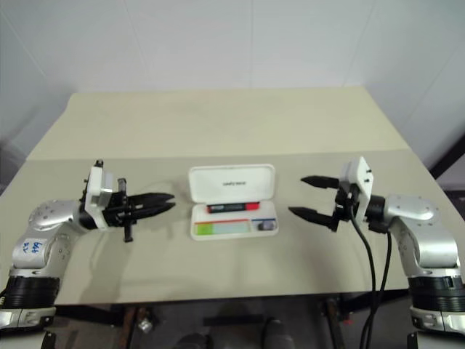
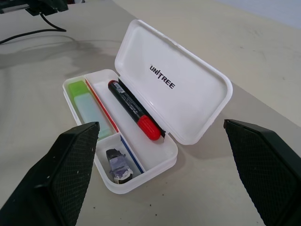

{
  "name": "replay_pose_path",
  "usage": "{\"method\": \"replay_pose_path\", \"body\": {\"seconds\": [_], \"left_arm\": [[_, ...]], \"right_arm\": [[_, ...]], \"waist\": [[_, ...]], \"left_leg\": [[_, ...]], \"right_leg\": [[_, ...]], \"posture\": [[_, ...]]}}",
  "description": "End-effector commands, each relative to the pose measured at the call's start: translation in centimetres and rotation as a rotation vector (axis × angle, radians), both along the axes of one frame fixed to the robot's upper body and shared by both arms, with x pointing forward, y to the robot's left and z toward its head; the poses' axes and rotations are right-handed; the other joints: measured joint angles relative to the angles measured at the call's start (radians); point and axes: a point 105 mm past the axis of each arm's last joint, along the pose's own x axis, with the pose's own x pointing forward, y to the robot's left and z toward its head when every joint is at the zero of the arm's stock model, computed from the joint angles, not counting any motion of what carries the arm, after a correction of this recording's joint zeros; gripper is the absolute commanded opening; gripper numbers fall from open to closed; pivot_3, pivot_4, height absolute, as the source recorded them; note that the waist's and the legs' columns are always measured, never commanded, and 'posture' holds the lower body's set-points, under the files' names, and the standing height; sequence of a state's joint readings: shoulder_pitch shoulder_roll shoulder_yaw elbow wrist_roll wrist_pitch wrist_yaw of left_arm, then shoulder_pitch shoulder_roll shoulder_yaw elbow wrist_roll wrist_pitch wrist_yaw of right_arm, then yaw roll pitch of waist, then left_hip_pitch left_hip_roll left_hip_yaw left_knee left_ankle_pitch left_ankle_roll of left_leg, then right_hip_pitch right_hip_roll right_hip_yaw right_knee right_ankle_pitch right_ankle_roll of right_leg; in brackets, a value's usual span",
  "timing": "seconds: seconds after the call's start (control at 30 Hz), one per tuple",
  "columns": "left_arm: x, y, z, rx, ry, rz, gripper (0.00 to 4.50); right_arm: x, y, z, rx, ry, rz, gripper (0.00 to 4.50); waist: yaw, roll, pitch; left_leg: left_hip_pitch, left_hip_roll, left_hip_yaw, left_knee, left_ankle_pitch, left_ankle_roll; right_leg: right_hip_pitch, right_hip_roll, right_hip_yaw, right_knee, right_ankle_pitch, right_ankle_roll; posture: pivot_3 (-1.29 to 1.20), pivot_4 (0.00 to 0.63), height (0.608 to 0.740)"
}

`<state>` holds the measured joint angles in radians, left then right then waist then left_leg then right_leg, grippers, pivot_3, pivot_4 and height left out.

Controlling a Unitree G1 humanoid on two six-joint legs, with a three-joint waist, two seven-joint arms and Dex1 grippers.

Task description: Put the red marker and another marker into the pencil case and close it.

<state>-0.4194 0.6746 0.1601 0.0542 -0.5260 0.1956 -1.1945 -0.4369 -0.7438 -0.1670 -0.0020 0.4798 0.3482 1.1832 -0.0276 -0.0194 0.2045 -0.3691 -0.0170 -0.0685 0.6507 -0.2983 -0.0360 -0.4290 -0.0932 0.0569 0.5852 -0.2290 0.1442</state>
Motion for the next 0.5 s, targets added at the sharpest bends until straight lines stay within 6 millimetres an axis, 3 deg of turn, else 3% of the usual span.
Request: {"method": "replay_pose_path", "body": {"seconds": [0.03, 0.33, 0.5], "left_arm": [[0.1, 0.6, 1.3, -0.041, -0.063, 0.029, 0.02], [3.2, 2.5, 3.6, -0.183, -0.152, 0.268, 0.02], [6.1, 2.5, 2.6, -0.151, -0.133, 0.386, 0.02]], "right_arm": [[0.0, 0.0, 1.3, -0.014, -0.065, 0.000, 4.50], [0.3, 0.2, 1.1, -0.023, -0.067, -0.003, 4.50], [0.4, 0.3, 1.0, -0.027, -0.068, -0.001, 4.50]], "waist": [[0.000, 0.000, 0.000], [0.001, 0.000, 0.000], [0.002, 0.000, 0.000]], "left_leg": [[0.000, 0.000, 0.000, 0.000, 0.000, 0.000], [0.000, 0.000, 0.000, 0.001, 0.000, 0.000], [0.000, -0.001, 0.000, 0.001, 0.000, 0.000]], "right_leg": [[0.000, 0.000, 0.000, 0.000, 0.000, 0.000], [0.000, 0.000, 0.000, 0.000, 0.000, 0.000], [0.000, 0.000, 0.000, 0.000, 0.000, 0.001]], "posture": [[0.00, 0.150, 0.740], [0.00, 0.150, 0.740], [0.00, 0.150, 0.740]]}}
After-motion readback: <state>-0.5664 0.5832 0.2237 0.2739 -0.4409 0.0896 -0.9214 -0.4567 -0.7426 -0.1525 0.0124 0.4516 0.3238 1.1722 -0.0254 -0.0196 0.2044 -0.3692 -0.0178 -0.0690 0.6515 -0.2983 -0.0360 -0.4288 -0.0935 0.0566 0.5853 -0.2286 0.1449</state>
